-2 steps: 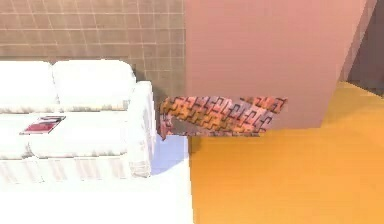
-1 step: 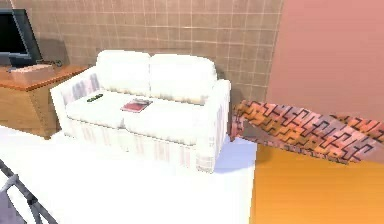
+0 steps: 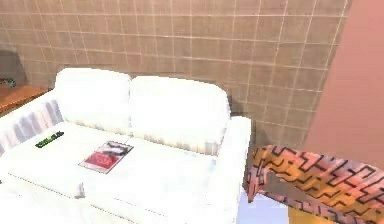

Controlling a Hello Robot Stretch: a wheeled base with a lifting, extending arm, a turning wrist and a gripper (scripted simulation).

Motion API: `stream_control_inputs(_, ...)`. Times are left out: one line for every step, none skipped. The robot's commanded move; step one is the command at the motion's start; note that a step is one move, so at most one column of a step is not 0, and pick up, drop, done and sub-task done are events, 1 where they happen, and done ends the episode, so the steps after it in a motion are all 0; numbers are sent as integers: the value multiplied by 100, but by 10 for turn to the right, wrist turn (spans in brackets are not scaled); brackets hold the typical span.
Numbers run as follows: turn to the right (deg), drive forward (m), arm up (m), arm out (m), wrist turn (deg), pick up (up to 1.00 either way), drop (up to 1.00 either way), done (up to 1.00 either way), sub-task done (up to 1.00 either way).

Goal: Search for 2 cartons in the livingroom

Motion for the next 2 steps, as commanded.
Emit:
stream_control_inputs(-450, 0, 0, 0, 0, 0, 0, 0, 0)
stream_control_inputs(-240, 0, 0, 0, 0, 0, 0, 0, 0)
